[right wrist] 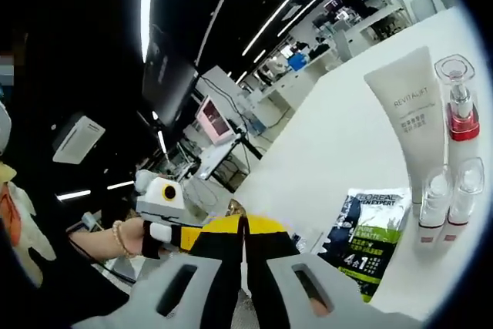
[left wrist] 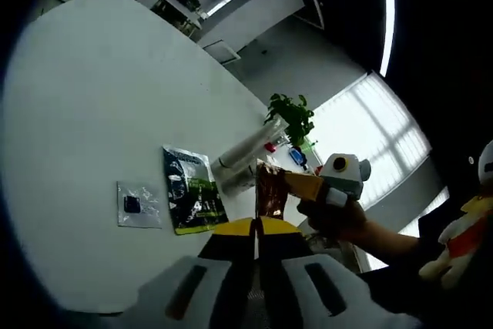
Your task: Arrange the skincare products in the storage area until every visible bottle or jar stands upright without overlapping.
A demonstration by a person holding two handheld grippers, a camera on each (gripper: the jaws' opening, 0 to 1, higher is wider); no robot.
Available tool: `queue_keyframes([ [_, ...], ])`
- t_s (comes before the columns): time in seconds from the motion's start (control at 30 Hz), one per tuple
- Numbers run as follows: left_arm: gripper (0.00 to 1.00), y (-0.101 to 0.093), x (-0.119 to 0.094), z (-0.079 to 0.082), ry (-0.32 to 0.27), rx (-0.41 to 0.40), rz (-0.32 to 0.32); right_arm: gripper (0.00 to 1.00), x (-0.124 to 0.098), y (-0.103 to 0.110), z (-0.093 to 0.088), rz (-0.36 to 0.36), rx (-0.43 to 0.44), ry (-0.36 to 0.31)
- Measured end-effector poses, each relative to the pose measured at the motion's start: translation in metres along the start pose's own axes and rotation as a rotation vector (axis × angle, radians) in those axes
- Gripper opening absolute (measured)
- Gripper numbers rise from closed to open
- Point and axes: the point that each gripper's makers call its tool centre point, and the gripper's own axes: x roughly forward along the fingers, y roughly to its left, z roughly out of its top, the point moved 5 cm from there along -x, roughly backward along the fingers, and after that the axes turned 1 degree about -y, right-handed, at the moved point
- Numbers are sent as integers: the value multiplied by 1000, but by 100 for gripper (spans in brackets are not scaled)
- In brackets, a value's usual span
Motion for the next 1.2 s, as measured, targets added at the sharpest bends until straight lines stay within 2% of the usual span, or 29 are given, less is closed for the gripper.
queue_keyframes([
  [0.17,0,2,-5,-4,-19,-36,49,1,10,5,-2,-50,-105,44],
  [0.3,0,6,-7,-3,-48,-96,94,1,19,2,-4,-123,-252,101],
  [0.5,0,11,-7,-2,-92,-127,131,1,30,-1,-3,-220,-405,147],
  [0.63,0,13,-7,-1,-97,-130,143,1,39,-2,-2,-254,-522,176],
  [1.2,0,47,0,14,-96,-125,206,1,70,-24,-4,-300,-558,210],
])
